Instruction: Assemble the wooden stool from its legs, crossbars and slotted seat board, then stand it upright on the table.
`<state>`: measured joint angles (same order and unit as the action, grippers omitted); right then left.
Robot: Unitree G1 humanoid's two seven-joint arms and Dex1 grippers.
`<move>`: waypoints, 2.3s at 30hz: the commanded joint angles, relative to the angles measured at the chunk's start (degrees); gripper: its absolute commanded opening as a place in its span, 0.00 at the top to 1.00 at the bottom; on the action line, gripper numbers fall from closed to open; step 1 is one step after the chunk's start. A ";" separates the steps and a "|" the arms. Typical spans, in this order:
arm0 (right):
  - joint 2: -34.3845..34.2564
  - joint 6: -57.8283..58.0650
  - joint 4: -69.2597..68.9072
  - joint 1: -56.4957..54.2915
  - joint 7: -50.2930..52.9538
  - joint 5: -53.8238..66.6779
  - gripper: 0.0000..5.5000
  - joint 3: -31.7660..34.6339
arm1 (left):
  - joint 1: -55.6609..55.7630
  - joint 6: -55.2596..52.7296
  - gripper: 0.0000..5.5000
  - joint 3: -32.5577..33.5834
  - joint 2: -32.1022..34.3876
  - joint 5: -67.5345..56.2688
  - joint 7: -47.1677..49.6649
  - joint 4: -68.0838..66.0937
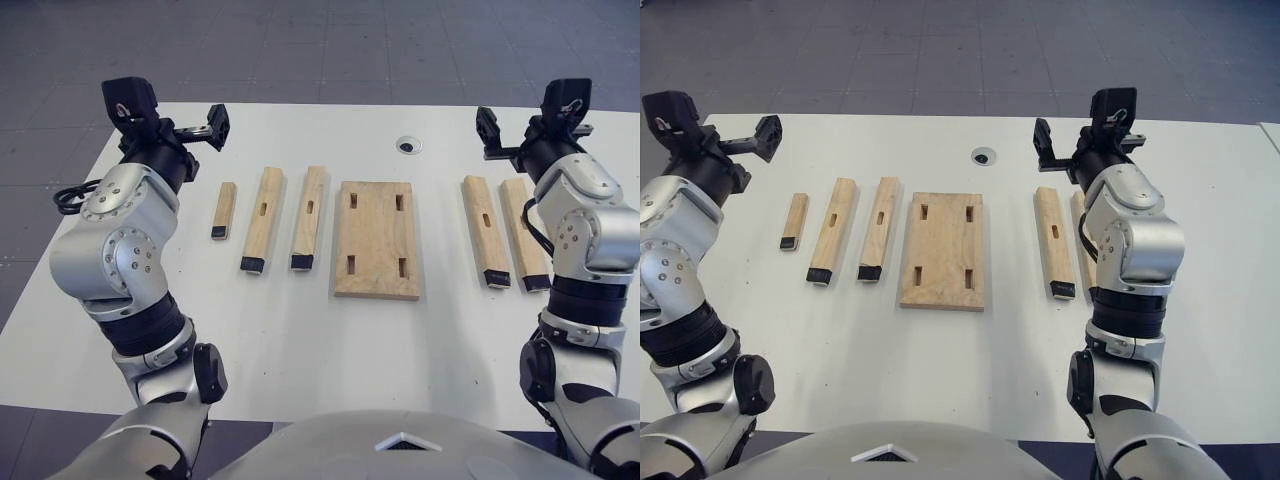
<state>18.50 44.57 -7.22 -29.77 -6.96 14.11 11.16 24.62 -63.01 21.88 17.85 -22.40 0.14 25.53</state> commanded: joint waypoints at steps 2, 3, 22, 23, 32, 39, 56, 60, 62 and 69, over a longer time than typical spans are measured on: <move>2.17 1.27 -0.82 1.27 -1.65 0.57 0.01 1.25 | -1.74 -1.67 0.02 -1.06 0.57 -0.80 -1.83 1.15; 2.91 1.52 -1.07 1.85 -2.38 0.82 0.01 1.63 | -1.75 -1.72 0.02 -0.77 0.78 -0.80 -2.01 1.13; 24.77 -11.50 30.54 10.94 -22.71 -1.27 0.01 7.94 | -3.48 -4.94 0.02 1.19 -2.55 -1.45 -0.12 6.62; 25.14 -12.81 32.46 11.13 -22.98 -1.83 0.01 7.66 | -3.36 -4.96 0.02 1.15 -2.51 -1.44 -0.19 6.52; 24.14 -15.68 32.88 14.97 -24.52 -3.93 0.01 4.66 | -1.80 -5.90 0.02 0.84 -2.37 -1.44 -0.04 6.82; 23.79 -17.96 37.66 17.33 -25.26 -5.12 0.01 2.93 | -1.61 -6.39 0.02 0.57 -2.32 -1.03 0.09 7.20; 21.38 -16.26 48.89 21.89 -38.35 -2.60 0.05 -2.58 | -0.82 -5.19 0.02 -0.85 -2.24 -0.60 -0.56 5.67; 21.50 -17.73 51.98 20.19 -36.86 -2.93 0.16 -1.83 | -1.23 -4.62 0.02 -0.62 -2.92 -0.55 -0.14 5.92; 21.41 -18.15 52.31 19.07 -36.13 -3.18 0.24 -1.90 | -1.43 -4.27 0.02 -0.23 -2.90 -0.44 -0.11 5.73; 20.70 -18.19 51.74 19.94 -36.99 -3.57 0.48 -3.60 | -0.98 -3.64 0.02 -0.06 -2.70 -0.26 0.01 5.04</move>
<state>43.92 21.79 42.12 -14.97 -42.66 12.22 11.63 22.75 -66.99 21.61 15.05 -23.38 -0.59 31.28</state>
